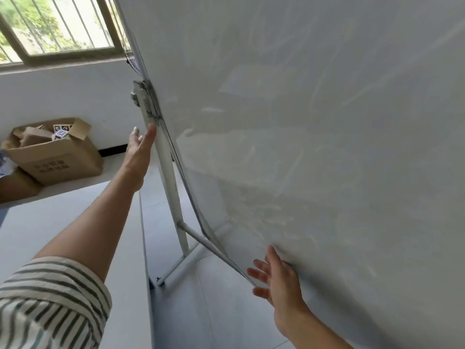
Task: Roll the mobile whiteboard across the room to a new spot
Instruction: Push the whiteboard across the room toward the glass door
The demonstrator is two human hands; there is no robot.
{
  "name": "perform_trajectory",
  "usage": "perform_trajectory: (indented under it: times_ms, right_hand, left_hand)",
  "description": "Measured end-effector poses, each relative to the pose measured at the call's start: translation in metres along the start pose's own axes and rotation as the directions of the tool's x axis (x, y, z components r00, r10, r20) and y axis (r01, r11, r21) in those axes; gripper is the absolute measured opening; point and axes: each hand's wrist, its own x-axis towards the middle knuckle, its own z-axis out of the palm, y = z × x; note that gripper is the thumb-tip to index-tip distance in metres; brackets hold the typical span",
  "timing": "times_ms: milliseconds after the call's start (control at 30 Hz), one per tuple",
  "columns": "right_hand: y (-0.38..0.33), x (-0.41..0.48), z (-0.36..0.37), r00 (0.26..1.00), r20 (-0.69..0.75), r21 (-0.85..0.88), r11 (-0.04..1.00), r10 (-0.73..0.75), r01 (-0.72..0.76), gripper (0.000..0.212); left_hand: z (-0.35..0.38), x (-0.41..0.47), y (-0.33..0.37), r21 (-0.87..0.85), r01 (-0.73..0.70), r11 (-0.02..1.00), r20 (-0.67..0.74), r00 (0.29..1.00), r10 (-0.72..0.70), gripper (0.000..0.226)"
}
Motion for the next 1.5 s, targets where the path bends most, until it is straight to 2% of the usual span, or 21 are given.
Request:
perform_trajectory:
  times_ms: [200, 333, 433, 533, 600, 733, 800, 933, 1000, 1167, 1300, 1500]
  right_hand:
    - [-0.032, 0.033, 0.002, 0.997, -0.073, 0.029, 1.0, -0.006, 0.009, 0.028]
    - [-0.052, 0.057, 0.003, 0.981, -0.18, 0.027, 0.996, -0.075, 0.081, 0.033]
    - [-0.065, 0.077, 0.006, 0.952, -0.291, 0.085, 0.989, -0.091, 0.12, 0.031]
    - [-0.076, 0.099, 0.005, 0.896, -0.429, 0.111, 0.978, -0.113, 0.176, 0.034]
    - [-0.083, 0.115, 0.002, 0.838, -0.531, 0.117, 0.968, -0.127, 0.221, 0.036]
    - [-0.098, 0.136, -0.019, 0.71, -0.696, 0.177, 0.934, -0.104, 0.31, 0.025]
    - [-0.101, 0.14, -0.036, 0.658, -0.749, 0.202, 0.918, -0.08, 0.342, 0.025]
    - [-0.104, 0.145, -0.074, 0.556, -0.83, 0.203, 0.898, -0.054, 0.391, 0.032]
    - [-0.101, 0.146, -0.099, 0.495, -0.868, 0.208, 0.878, -0.036, 0.43, 0.035]
    - [-0.1, 0.141, -0.134, 0.4, -0.916, 0.203, 0.854, -0.007, 0.479, 0.03]
    - [-0.108, 0.139, -0.16, 0.336, -0.94, 0.222, 0.841, 0.051, 0.494, 0.025]
    - [-0.121, 0.142, -0.177, 0.285, -0.955, 0.223, 0.833, 0.083, 0.507, 0.033]
  left_hand:
    - [0.036, 0.067, 0.017, -0.021, -0.032, 0.999, 0.105, 0.994, 0.034, 0.067]
    - [0.07, 0.107, 0.028, 0.007, -0.08, 0.997, 0.215, 0.974, 0.077, 0.043]
    - [0.098, 0.136, 0.031, 0.033, -0.14, 0.99, 0.295, 0.947, 0.124, 0.059]
    - [0.134, 0.158, 0.035, -0.018, -0.17, 0.985, 0.431, 0.888, 0.161, 0.079]
    - [0.162, 0.166, 0.042, -0.065, -0.155, 0.986, 0.531, 0.831, 0.165, 0.079]
    - [0.219, 0.163, 0.052, -0.162, -0.15, 0.975, 0.645, 0.732, 0.219, 0.061]
    - [0.244, 0.158, 0.055, -0.207, -0.143, 0.968, 0.695, 0.675, 0.248, 0.051]
    - [0.294, 0.143, 0.064, -0.251, -0.1, 0.963, 0.787, 0.558, 0.263, 0.052]
    - [0.326, 0.134, 0.067, -0.264, -0.071, 0.962, 0.839, 0.475, 0.265, 0.049]
    - [0.379, 0.119, 0.077, -0.267, -0.003, 0.964, 0.941, 0.214, 0.261, 0.055]
    - [0.421, 0.089, 0.093, -0.243, 0.023, 0.97, 0.969, 0.04, 0.242, 0.074]
    - [0.474, 0.044, 0.104, -0.229, -0.039, 0.973, 0.965, -0.137, 0.222, 0.079]
